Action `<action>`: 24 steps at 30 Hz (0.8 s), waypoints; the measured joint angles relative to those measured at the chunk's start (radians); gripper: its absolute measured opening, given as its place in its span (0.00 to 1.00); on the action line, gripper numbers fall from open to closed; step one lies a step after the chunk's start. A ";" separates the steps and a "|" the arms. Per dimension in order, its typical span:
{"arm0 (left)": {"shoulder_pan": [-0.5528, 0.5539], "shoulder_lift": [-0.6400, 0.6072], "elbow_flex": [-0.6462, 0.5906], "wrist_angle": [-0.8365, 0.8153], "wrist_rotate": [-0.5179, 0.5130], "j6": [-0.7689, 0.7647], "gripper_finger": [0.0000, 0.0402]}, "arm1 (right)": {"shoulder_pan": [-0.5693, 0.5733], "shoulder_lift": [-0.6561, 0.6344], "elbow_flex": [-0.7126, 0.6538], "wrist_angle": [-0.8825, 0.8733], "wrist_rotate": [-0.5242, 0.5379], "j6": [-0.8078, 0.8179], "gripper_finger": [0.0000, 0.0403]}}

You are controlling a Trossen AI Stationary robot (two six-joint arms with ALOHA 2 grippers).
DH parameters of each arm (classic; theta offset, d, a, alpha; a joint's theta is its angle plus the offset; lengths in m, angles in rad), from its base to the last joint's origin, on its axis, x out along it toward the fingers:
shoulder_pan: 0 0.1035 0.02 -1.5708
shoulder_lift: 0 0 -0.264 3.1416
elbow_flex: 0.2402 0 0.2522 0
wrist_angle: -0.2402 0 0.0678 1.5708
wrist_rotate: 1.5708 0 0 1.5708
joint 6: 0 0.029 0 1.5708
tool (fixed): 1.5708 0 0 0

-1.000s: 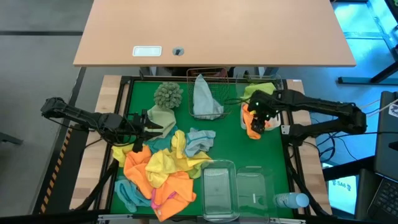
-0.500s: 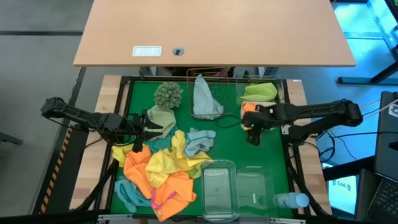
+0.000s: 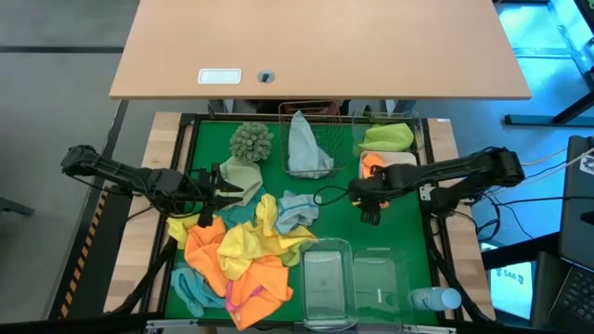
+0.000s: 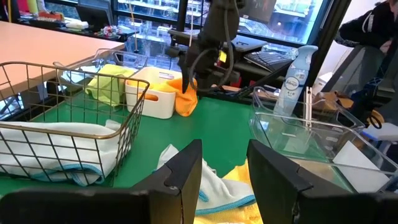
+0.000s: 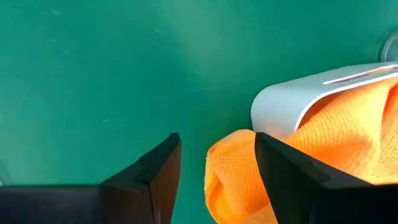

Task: Sort microfiber towel by color & place in baskets
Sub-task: Put the orange microfiber towel into the white bin

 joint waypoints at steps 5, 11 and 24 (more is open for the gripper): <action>0.000 0.000 0.000 0.000 0.000 0.000 0.31 | 0.000 0.018 0.000 -0.039 0.001 0.073 0.51; 0.000 0.000 0.000 0.000 0.000 0.000 0.31 | 0.000 0.017 0.000 -0.139 0.070 0.184 0.51; 0.000 0.000 0.000 0.000 0.000 0.000 0.31 | -0.001 0.017 0.000 -0.165 0.184 0.206 0.49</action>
